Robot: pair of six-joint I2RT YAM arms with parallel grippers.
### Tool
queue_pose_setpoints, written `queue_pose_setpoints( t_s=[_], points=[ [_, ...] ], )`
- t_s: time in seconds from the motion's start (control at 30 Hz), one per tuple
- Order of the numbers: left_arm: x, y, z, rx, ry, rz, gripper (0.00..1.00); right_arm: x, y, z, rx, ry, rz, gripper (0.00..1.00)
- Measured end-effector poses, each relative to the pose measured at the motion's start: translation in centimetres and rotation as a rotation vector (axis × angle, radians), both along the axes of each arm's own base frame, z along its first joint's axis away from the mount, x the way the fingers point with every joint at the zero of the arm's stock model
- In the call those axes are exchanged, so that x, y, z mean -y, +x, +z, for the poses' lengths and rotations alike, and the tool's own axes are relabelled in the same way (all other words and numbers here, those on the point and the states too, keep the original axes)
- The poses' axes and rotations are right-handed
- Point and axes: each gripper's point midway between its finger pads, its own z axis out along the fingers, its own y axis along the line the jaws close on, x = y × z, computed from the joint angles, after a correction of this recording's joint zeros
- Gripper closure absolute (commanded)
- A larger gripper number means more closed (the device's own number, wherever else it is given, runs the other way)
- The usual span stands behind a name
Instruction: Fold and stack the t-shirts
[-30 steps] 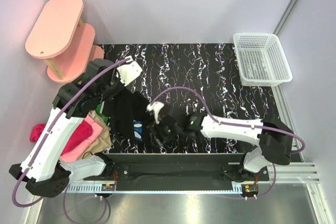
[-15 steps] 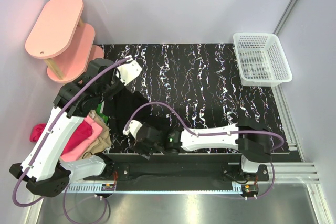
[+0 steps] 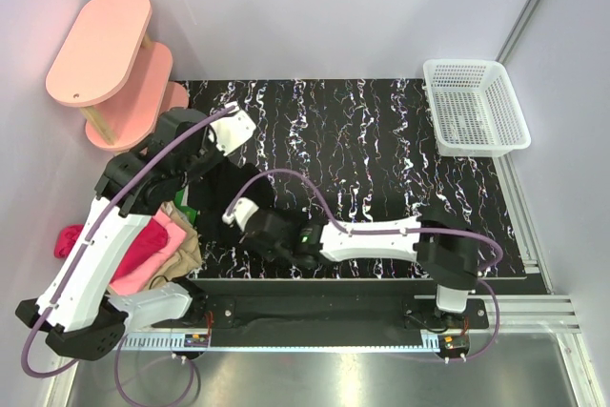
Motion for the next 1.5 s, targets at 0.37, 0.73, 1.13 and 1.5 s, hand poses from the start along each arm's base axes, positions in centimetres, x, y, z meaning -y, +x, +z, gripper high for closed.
queue_pose_setpoints(
  t_s=[0.37, 0.73, 1.13, 1.5],
  points=[
    [-2.1, -1.1, 2.4, 0.092, 0.029, 0.022, 1.0, 11.0, 3.5, 13.4, 0.088, 0.213, -0.213, 1.0],
    [-1.2, -6.6, 5.3, 0.067, -0.136, -0.146, 0.94, 21.0, -1.8, 24.3, 0.009, 0.493, -0.336, 1.0],
    [1.0, -7.5, 5.7, 0.017, -0.135, -0.319, 0.94, 25.6, -1.7, 26.7, -0.008, 0.477, -0.479, 1.0],
    [2.9, -4.2, -9.8, -0.296, 0.073, -0.34, 1.0, 28.5, 2.2, 29.1, 0.191, 0.475, -0.666, 1.0]
  ],
)
